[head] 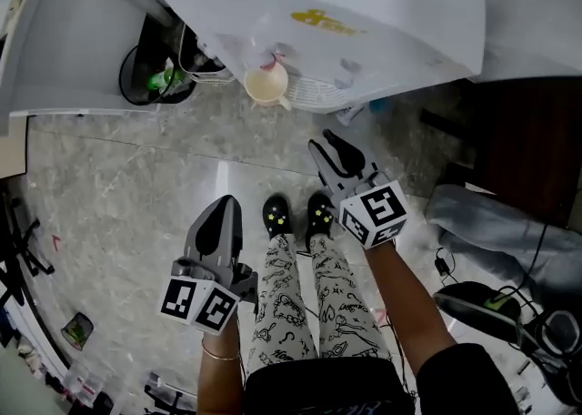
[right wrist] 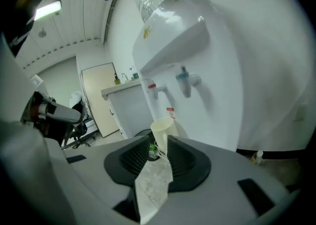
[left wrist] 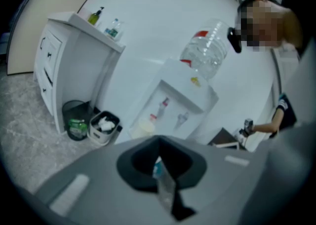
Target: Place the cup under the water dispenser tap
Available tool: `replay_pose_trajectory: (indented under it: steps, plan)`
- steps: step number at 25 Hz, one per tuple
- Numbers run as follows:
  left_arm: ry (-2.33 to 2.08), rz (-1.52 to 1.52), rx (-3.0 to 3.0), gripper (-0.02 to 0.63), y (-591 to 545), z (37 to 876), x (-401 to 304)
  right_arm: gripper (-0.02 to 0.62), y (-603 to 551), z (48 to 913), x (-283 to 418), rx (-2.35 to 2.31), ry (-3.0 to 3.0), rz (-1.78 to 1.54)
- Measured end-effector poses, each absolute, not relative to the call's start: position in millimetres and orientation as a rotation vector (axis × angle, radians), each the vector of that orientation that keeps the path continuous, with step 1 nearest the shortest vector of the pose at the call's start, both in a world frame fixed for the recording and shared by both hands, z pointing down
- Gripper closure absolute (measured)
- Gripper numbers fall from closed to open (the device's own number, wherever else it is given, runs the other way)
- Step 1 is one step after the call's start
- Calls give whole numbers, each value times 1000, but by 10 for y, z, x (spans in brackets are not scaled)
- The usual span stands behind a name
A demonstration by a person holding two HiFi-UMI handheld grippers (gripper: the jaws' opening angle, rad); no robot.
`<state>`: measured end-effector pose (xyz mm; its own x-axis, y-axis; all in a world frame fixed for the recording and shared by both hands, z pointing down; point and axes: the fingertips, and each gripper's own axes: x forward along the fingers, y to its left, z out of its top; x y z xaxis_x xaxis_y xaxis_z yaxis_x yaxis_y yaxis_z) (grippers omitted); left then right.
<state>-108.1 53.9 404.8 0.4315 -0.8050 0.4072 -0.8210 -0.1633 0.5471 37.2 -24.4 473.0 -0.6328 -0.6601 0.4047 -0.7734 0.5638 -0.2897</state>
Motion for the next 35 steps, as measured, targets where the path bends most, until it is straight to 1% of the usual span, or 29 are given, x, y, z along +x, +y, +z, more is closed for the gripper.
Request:
replay_pose_trajectory:
  steps: [1, 2, 5, 11, 13, 15, 17, 20, 25, 31, 35]
  plan:
    - [-1365, 24, 1972, 609, 545, 3947, -1060, 484, -177, 4563, 389, 1210, -2561, 678]
    - [-1361, 28, 1983, 609, 562, 3844, -1038, 518, -102, 4384, 401, 1222, -2578, 701]
    - [-1336, 86, 2049, 609, 653, 3502, -905, 555, 136, 3823, 446, 1218, -2629, 743]
    - [-1107, 164, 2365, 609, 709, 2661, -417, 566, 403, 2723, 553, 1197, -2694, 762]
    - [-1070, 131, 2372, 609, 769, 2318, -334, 566, 560, 2334, 598, 1209, -2703, 834]
    - [-1094, 37, 2362, 609, 768, 1893, -318, 566, 684, 1864, 629, 1221, -2754, 851]
    - [-1125, -27, 2416, 609, 683, 1478, -283, 571, 683, 1422, 634, 1224, -2830, 761]
    - [-1099, -38, 2532, 609, 600, 1042, -166, 580, 623, 981, 624, 1199, -2898, 597]
    - [-1123, -94, 2568, 609, 573, 777, -104, 580, 679, 672, 688, 1141, -2928, 449]
    - [-1082, -74, 2557, 609, 760, 859, -20, 581, 897, 695, 810, 1169, -2910, 467]
    - [-1077, -130, 2528, 609, 805, 807, -67, 581, 986, 731, 789, 1157, -2901, 475]
